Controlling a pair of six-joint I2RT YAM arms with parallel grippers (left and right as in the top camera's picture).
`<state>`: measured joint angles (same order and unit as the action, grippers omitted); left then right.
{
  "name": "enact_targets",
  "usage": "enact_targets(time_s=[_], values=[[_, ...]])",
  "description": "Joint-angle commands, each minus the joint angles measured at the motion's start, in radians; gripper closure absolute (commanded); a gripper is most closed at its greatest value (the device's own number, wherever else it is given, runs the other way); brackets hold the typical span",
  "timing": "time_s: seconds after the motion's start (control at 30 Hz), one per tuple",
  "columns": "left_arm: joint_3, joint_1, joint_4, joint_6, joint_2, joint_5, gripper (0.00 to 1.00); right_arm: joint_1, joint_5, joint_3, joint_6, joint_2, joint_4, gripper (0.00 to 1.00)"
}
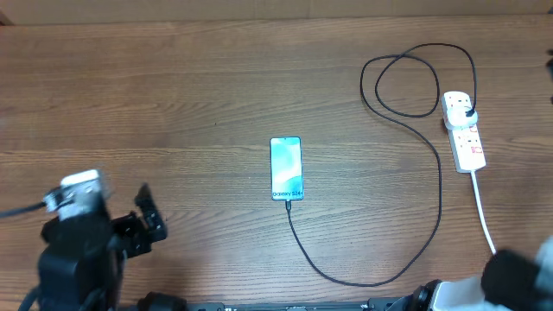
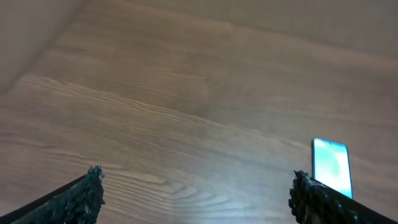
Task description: Plug charger to phone and switch on socket
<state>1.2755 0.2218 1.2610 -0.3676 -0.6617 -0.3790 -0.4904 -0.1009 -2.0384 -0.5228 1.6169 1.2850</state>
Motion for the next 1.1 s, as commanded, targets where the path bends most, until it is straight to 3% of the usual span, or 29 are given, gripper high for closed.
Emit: enact_targets(time_s=[0.0,0.17,0.37,0.57,0.83,1.07], values=[[0.004,-0.074,-0.001,-0.014,0.080,-0.010,0.00,-0.001,-0.124,-0.031,-0.005,-0.187,-0.064,0.96],[0.004,-0.138,-0.001,-0.014,0.218,-0.010,0.01,-0.001,-0.367,-0.031,-0.005,-0.441,-0.185,0.96],[0.004,-0.204,0.000,-0.014,0.328,-0.010,0.00,-0.001,-0.429,-0.031,-0.063,-0.595,-0.303,0.96],[0.004,-0.209,0.000,-0.014,0.398,-0.010,0.00,0.013,-0.429,-0.031,-0.079,-0.649,-0.430,0.96],[0.004,-0.211,0.009,-0.014,0.477,-0.010,0.00,0.140,-0.430,-0.014,-0.046,-0.657,-0.378,0.96],[0.004,-0.211,0.116,-0.014,0.495,-0.010,0.00,0.232,-0.428,0.124,-0.045,-0.747,-0.426,0.96]])
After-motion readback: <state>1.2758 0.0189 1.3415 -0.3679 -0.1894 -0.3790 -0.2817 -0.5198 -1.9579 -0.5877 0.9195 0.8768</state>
